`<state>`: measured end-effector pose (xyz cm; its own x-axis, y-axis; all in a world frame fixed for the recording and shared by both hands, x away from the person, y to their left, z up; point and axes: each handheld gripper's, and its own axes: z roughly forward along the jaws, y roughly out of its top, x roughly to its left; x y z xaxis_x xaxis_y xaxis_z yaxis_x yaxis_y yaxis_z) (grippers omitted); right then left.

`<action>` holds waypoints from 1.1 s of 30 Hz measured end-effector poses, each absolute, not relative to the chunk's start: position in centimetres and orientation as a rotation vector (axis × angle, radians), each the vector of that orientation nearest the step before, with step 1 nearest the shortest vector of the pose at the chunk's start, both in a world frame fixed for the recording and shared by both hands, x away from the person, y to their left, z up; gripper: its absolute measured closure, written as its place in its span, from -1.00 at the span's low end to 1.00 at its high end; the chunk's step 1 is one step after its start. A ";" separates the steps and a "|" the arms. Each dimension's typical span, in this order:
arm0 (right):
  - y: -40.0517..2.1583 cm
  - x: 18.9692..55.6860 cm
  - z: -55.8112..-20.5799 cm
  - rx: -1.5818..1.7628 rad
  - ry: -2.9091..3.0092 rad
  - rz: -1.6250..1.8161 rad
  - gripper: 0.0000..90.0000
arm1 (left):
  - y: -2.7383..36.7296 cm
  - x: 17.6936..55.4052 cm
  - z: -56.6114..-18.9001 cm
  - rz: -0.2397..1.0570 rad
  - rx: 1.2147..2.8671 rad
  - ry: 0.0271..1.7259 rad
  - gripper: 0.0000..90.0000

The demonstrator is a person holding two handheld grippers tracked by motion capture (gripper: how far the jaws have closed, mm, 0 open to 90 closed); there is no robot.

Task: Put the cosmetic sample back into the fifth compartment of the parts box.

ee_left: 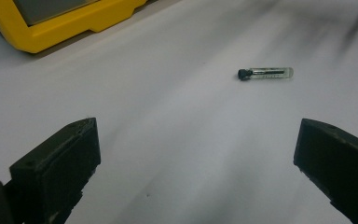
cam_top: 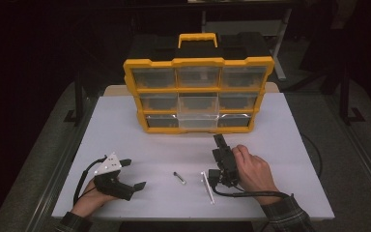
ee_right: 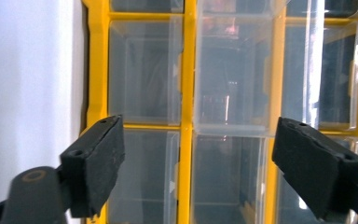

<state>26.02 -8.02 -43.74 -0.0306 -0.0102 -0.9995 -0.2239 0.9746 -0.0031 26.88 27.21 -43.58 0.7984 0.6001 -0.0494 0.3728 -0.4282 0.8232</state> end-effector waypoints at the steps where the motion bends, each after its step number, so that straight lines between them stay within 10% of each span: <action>1: -8.1 26.1 -43.9 -0.180 1.602 0.173 -0.72 | 27.2 26.9 -43.6 0.313 2.067 0.720 -1.00; 33: -9.0 27.2 -46.1 -0.084 1.747 0.220 -0.81 | 27.2 26.8 -43.5 0.323 2.059 0.722 -1.00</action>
<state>27.18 -8.96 -46.12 -0.1886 0.0666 -0.9798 -0.1787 0.9787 0.1009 26.84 27.22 -43.54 0.7950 0.6048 -0.0460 0.3691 -0.4223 0.8279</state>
